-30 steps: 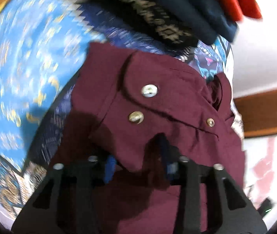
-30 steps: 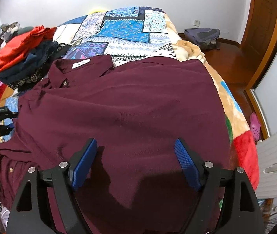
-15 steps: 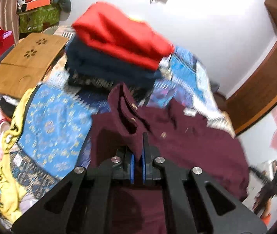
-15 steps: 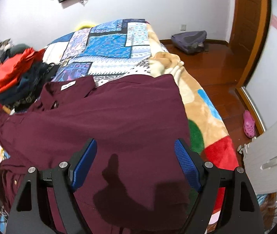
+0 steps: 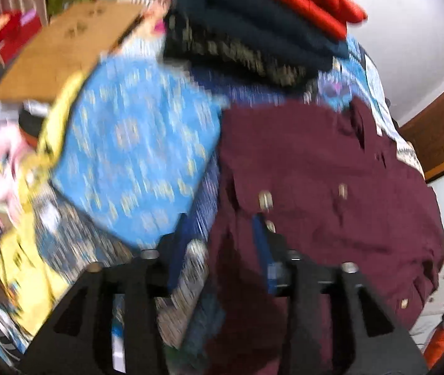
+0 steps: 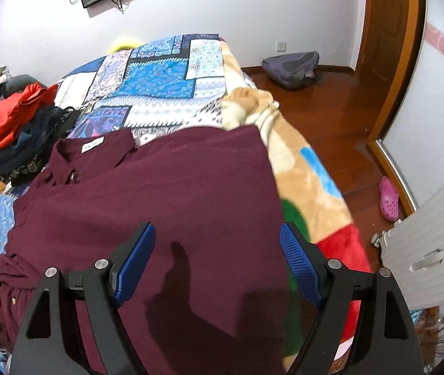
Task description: Fold large clothes
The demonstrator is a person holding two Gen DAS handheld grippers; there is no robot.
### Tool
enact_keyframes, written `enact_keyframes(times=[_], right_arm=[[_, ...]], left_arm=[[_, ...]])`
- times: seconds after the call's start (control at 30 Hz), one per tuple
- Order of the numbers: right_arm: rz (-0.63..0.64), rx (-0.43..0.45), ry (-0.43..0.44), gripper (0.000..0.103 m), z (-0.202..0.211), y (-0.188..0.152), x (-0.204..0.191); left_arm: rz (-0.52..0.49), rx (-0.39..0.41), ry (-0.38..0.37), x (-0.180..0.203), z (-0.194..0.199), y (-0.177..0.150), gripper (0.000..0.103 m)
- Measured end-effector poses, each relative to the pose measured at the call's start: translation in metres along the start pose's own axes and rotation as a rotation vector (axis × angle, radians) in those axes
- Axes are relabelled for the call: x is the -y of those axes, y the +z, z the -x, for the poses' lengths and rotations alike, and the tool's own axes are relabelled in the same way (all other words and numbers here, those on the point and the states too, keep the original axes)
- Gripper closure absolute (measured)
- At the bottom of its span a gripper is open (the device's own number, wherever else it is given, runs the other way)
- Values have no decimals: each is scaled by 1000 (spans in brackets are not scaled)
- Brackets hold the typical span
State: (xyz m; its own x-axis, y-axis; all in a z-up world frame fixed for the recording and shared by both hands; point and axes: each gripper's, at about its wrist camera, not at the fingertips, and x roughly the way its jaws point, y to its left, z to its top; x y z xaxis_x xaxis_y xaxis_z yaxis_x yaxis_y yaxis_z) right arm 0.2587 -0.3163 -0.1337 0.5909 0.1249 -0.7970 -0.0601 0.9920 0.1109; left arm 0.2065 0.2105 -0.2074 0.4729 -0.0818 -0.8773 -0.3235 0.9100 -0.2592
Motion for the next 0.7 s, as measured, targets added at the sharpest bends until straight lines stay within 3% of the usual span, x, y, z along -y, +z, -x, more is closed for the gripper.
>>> enact_keyframes(times=[0.03, 0.13, 0.23, 0.37, 0.47, 0.53, 0.6, 0.67, 0.7], right_arm=[[1, 4, 2, 24, 0, 6, 2], [6, 4, 17, 24, -3, 22, 9], [-5, -9, 46, 24, -12, 34, 17], [-109, -91, 126, 24, -43, 46, 40], [-175, -155, 152, 24, -71, 50, 52], [-180, -187, 161, 24, -83, 52, 55], [-176, -216, 169, 30, -97, 55, 54], [-176, -231, 188, 37, -108, 58, 54], [-187, -233, 212, 50, -113, 60, 53]], left_arm=[[-3, 11, -7, 0, 1, 9, 47], [-7, 1, -50, -3, -15, 35, 47], [17, -55, -104, -5, -48, 50, 47], [65, -178, -161, -13, -105, 57, 48], [66, -155, -261, -12, -118, 59, 48], [49, -145, -278, -9, -122, 61, 48], [27, -138, -275, -4, -125, 63, 52], [-4, -109, -208, 2, -123, 63, 78], [-11, -101, -169, 5, -123, 64, 83]])
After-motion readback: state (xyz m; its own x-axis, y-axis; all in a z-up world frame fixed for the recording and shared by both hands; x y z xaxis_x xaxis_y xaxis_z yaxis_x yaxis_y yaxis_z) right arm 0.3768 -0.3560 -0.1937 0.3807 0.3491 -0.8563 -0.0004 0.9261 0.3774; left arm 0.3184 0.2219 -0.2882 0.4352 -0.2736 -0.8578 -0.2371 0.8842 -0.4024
